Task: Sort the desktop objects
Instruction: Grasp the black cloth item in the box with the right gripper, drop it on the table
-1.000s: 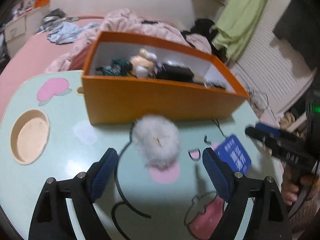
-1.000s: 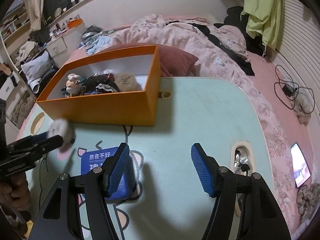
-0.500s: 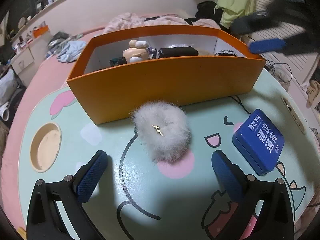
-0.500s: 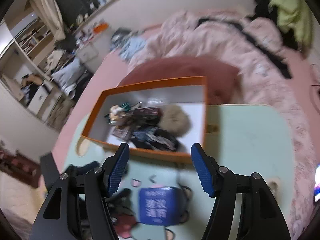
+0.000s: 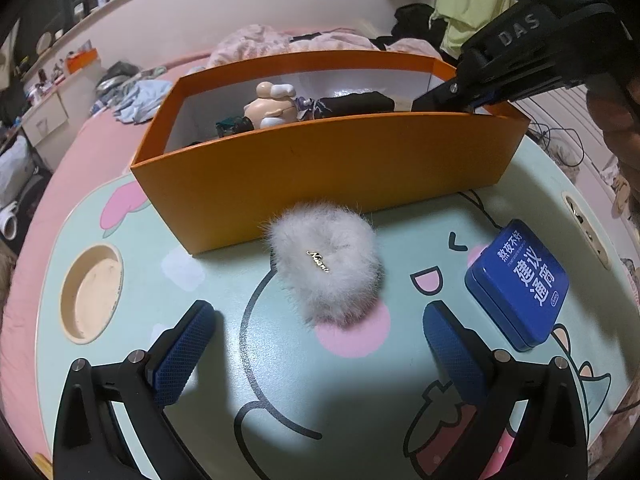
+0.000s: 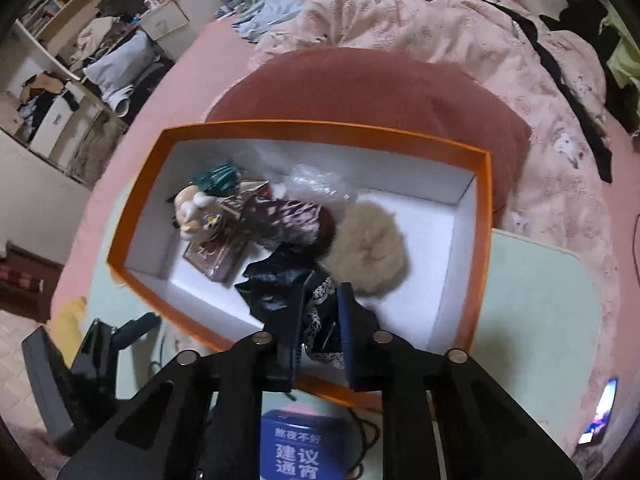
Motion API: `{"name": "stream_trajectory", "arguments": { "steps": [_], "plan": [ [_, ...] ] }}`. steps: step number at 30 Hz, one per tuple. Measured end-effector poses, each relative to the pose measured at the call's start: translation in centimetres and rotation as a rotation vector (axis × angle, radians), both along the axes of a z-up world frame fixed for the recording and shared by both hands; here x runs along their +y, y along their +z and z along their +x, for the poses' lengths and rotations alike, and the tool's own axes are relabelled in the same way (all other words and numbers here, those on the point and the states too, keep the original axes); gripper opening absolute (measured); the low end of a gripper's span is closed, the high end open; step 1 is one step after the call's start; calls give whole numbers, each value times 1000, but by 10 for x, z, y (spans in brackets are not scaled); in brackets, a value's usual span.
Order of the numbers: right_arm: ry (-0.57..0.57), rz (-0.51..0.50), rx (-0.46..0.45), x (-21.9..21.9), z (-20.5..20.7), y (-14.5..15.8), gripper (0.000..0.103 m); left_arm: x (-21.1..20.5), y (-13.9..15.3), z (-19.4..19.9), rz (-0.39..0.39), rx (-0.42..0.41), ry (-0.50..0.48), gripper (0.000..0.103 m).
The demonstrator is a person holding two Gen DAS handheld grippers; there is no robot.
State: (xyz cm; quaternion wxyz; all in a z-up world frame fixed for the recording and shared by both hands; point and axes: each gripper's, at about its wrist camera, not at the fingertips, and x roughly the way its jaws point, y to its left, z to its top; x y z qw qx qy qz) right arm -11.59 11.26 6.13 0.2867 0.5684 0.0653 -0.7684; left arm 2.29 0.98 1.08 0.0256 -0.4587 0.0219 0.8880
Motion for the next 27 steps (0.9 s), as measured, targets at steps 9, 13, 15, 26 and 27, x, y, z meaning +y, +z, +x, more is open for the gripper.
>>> {"name": "stream_trajectory", "arguments": {
  "steps": [9,13,15,26,27],
  "plan": [
    [-81,-305,219,46,30,65,10,-26,2,3,125,49,87,100],
    [-155,-338,269,83,45,76,10,-46,17,12,122,135,126,88],
    [-201,-325,249,104,54,64,10,-58,34,7,114,202,148,88],
    [-228,-295,39,113,84,-23,16,-34,76,-78,57,185,-18,79],
    [-206,-312,35,109,87,-23,18,-29,74,-85,29,174,-23,78]
  ]
}}
